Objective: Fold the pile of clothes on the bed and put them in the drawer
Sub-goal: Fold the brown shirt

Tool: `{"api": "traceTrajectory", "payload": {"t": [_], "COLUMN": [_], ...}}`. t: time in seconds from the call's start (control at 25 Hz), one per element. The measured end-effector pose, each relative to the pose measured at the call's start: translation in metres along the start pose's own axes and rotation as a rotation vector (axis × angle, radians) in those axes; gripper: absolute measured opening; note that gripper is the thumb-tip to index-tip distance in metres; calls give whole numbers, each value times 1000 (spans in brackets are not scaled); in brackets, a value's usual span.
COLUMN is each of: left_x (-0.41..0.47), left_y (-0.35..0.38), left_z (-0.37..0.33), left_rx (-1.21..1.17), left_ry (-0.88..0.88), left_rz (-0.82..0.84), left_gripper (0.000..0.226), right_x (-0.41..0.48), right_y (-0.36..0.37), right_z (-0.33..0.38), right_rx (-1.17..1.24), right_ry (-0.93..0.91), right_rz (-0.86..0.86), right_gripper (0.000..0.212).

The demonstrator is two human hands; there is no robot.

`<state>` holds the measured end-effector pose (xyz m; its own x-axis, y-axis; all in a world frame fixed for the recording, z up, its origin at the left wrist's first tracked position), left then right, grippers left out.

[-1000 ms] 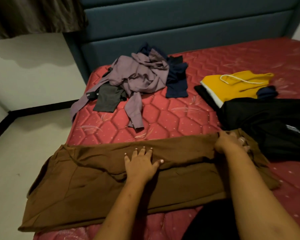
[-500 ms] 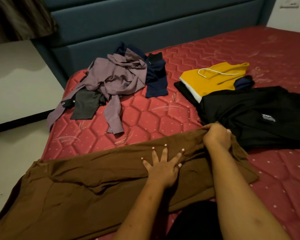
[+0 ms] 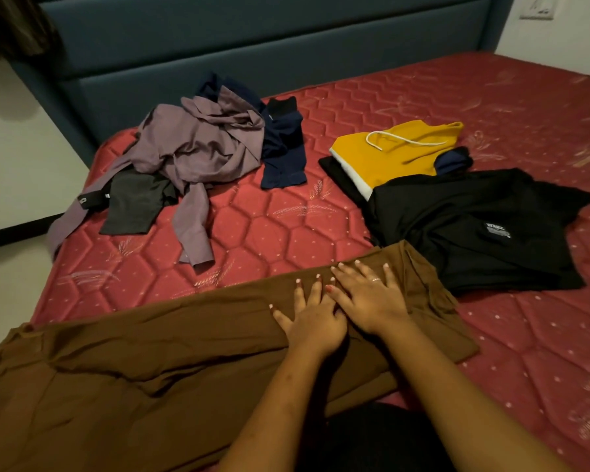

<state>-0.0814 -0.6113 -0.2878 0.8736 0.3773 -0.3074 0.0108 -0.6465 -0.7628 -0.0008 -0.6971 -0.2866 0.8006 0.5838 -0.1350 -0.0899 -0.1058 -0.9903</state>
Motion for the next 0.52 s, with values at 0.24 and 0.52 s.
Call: {"api": "traceTrajectory", "payload": {"t": [0.24, 0.52], "left_x": [4, -1], "left_y": [-1, 0], "left_z": [2, 2], "left_rx": [45, 71], "left_ry": [-18, 16], "left_rz": [51, 19], "left_gripper": [63, 69], "right_x": [4, 1], "right_y": [3, 7], "right_z": [-9, -37], "right_rx": [-15, 60], "right_ry": [102, 313], "right_rz": [40, -140], "right_gripper": [58, 60]}}
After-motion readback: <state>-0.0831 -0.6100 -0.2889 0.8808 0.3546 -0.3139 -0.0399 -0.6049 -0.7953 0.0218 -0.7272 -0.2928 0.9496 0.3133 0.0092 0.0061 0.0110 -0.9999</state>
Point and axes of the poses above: each hand's wrist, its own x-axis towards the middle knuckle, its own y-axis out of the palm, z = x × y, the point moved 4 cm from there along x, towards the middle knuckle, and after that the axes turned 14 degrees about -x, right-handed, at the moved point
